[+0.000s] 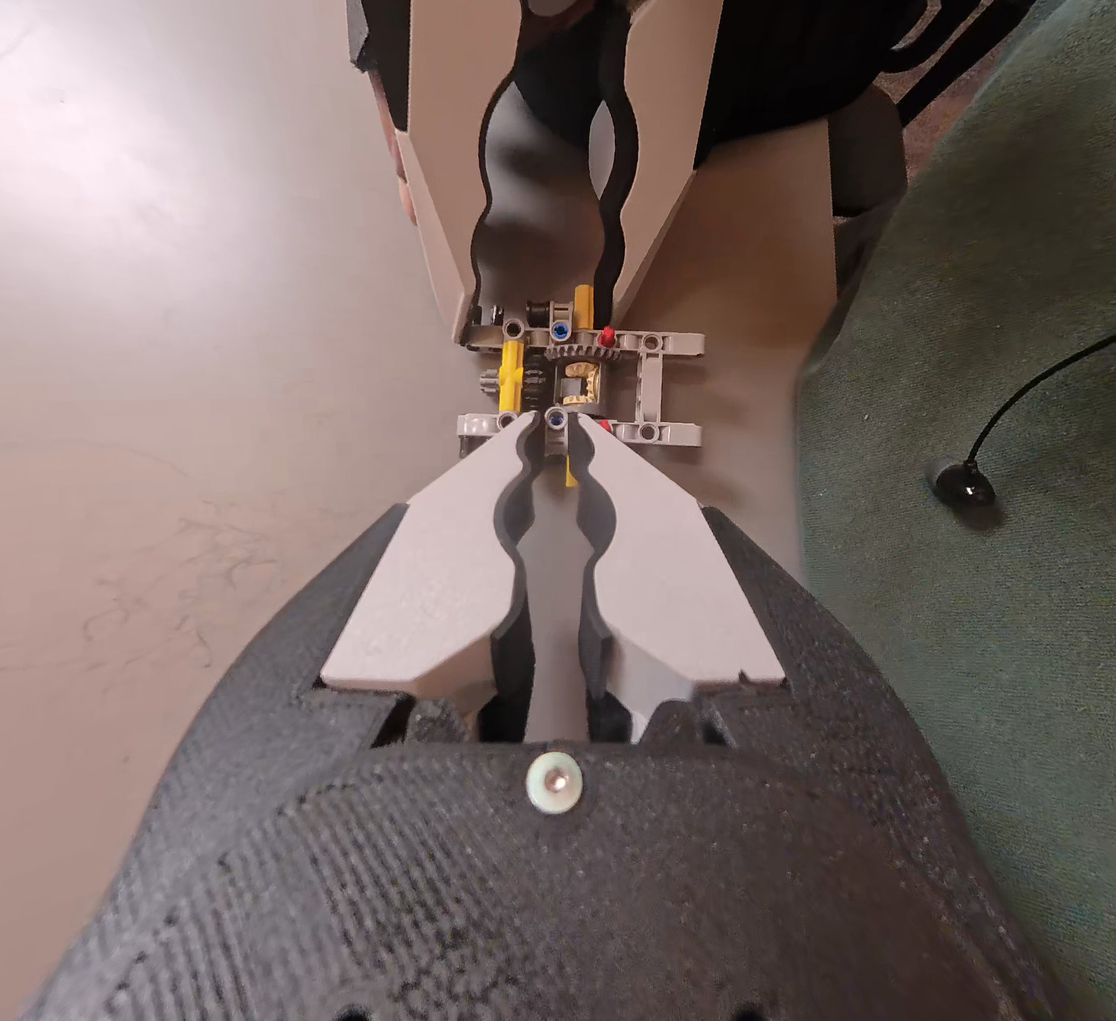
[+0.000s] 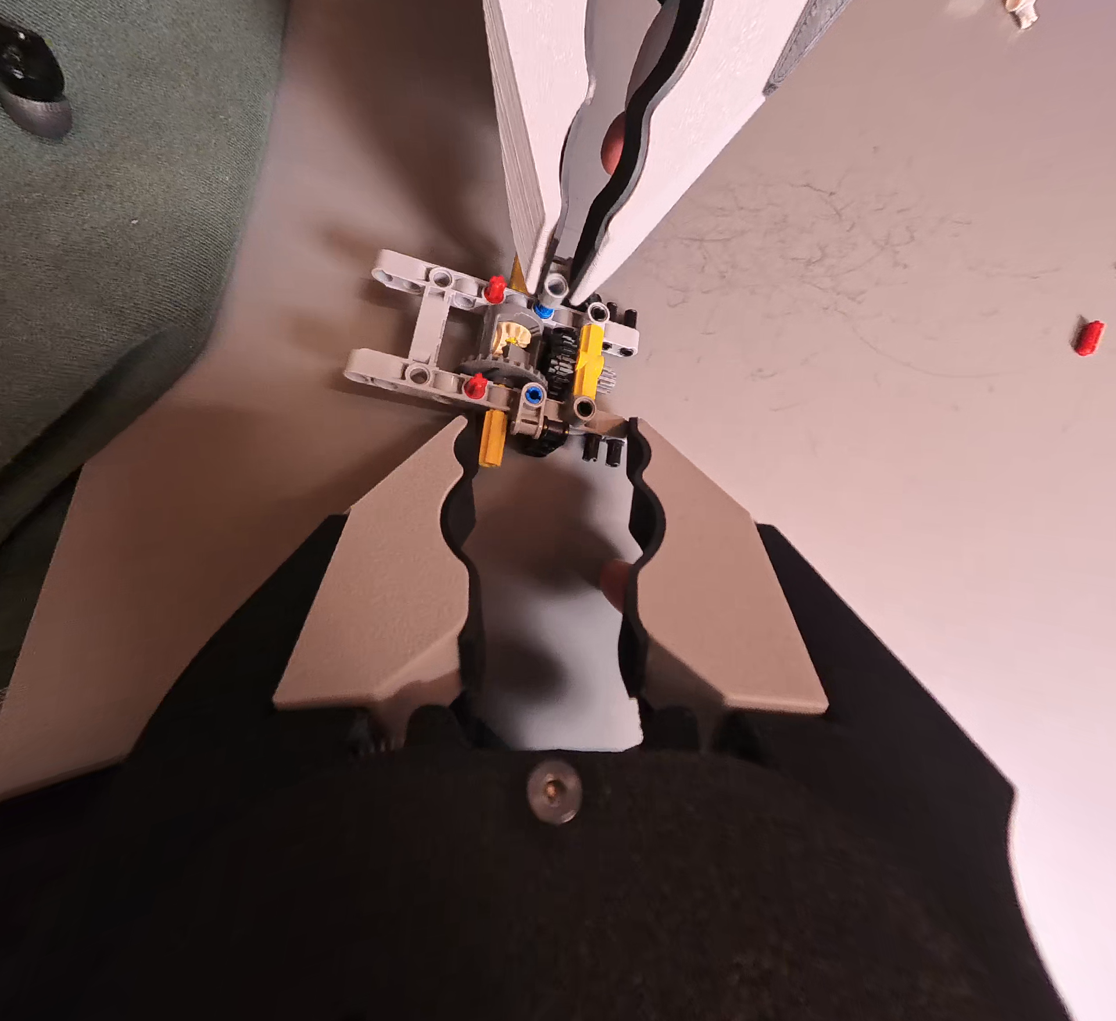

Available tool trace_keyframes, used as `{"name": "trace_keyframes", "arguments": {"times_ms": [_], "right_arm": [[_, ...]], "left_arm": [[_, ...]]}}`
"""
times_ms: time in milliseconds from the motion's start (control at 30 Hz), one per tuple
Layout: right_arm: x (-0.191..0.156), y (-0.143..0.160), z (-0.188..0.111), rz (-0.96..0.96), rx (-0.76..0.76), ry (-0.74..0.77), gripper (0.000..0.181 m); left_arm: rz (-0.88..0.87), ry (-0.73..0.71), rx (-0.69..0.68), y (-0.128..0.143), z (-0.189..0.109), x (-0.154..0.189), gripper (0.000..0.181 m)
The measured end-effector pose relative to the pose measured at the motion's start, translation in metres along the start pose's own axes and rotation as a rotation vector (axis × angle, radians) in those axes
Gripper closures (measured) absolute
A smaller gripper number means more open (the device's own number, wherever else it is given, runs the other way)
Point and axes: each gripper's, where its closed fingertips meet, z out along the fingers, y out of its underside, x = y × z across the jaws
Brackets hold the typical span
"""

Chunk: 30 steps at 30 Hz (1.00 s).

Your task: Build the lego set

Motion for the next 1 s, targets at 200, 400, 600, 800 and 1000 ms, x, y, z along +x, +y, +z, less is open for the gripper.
{"name": "trace_keyframes", "arguments": {"times_ms": [200,400,600,800,1000], "right_arm": [[0.0006,0.0002,0.0010,-0.012,0.001,0.004,0.134],[0.0006,0.0001,0.0010,-0.012,0.005,0.008,0.134],[0.0007,-0.0005,0.0013,-0.021,0.012,0.019,0.135],[0.0005,-0.0009,0.0010,-0.037,0.020,0.026,0.135],[0.0004,-0.0010,0.0009,-0.043,0.028,0.017,0.136]], "left_arm": [[0.000,0.008,-0.061,0.0009,0.0005,0.0003,0.175],[-0.015,0.015,-0.085,0.0020,0.0003,0.0004,0.175],[-0.087,0.053,-0.028,0.0023,-0.0007,0.0007,0.175],[-0.176,0.104,0.014,0.0020,-0.0008,0.0011,0.175],[-0.203,0.140,-0.007,0.0027,-0.0005,0.0024,0.175]]}}
